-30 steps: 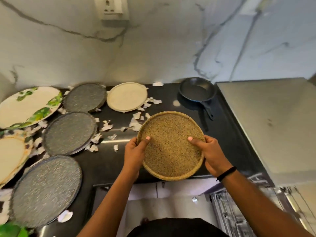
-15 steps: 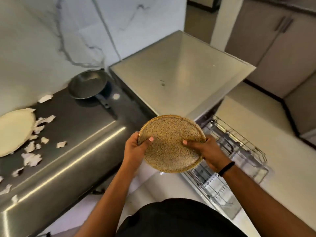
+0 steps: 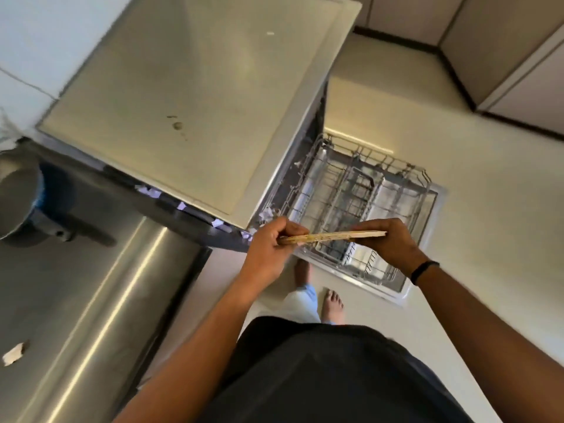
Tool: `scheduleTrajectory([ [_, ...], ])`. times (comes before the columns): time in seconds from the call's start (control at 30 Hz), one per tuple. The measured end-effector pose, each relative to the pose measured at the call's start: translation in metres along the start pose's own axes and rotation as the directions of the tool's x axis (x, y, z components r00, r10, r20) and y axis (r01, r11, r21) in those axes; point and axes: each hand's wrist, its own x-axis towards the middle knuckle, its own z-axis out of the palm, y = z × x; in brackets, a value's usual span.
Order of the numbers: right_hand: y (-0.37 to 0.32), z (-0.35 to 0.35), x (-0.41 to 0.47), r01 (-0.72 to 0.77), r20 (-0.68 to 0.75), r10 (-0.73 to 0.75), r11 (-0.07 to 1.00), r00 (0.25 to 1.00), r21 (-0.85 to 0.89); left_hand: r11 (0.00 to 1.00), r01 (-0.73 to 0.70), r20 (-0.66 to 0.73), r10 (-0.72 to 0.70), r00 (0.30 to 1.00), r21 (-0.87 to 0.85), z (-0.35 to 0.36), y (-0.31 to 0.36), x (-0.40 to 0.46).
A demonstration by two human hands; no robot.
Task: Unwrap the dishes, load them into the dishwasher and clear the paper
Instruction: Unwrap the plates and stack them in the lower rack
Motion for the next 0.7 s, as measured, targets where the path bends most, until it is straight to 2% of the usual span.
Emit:
scheduleTrajectory([
  [0.1,0.029,0.001,0.012,-0.156,-0.033,0.153,0.981,0.988,-0.113,0.999,-0.041,0.051,0.040,0.998,0.025,0.015,-0.014,0.021],
  [0.13,0.041,0.001,0.020,-0.257,-0.065,0.252,0.963,0.965,-0.077,0.999,-0.041,0.072,0.040,0.997,0.019,0.021,-0.023,0.034],
  [0.17,0.048,0.003,0.028,-0.360,-0.083,0.362,0.932,0.929,0.038,0.999,-0.035,0.080,0.035,0.996,0.004,0.026,-0.033,0.047],
  [0.2,0.056,0.009,0.034,-0.449,-0.084,0.477,0.864,0.875,0.228,1.000,-0.017,0.094,0.018,0.995,-0.008,0.030,-0.046,0.060],
  [0.27,0.070,0.020,0.043,-0.534,-0.015,0.684,0.583,0.729,0.612,0.999,0.031,0.144,-0.029,0.989,-0.014,0.038,-0.073,0.081],
  [0.3,0.079,0.026,0.050,-0.535,0.033,0.747,0.443,0.663,0.720,0.999,0.043,0.171,-0.041,0.984,-0.005,0.042,-0.088,0.092],
  [0.33,0.090,0.033,0.059,-0.546,0.056,0.785,0.376,0.618,0.749,0.999,0.043,0.181,-0.045,0.982,0.012,0.046,-0.101,0.101],
  [0.4,0.113,0.052,0.078,-0.583,0.089,0.823,0.316,0.561,0.748,0.997,0.028,0.202,-0.041,0.979,0.066,0.052,-0.123,0.116],
  [0.5,0.140,0.084,0.105,-0.668,0.229,0.866,0.150,0.445,0.729,0.990,0.001,0.214,-0.031,0.976,0.143,0.062,-0.148,0.127],
  [0.57,0.162,0.105,0.122,-0.732,0.269,0.872,0.138,0.410,0.668,0.975,-0.029,0.164,-0.008,0.987,0.220,0.071,-0.167,0.132],
  [0.63,0.181,0.123,0.136,-0.772,0.201,0.880,0.244,0.431,0.587,0.951,0.015,0.078,-0.041,0.996,0.310,0.074,-0.183,0.137],
  [0.7,0.198,0.137,0.150,-0.785,0.115,0.872,0.362,0.475,0.503,0.956,0.144,-0.022,-0.143,0.989,0.256,0.080,-0.197,0.146],
])
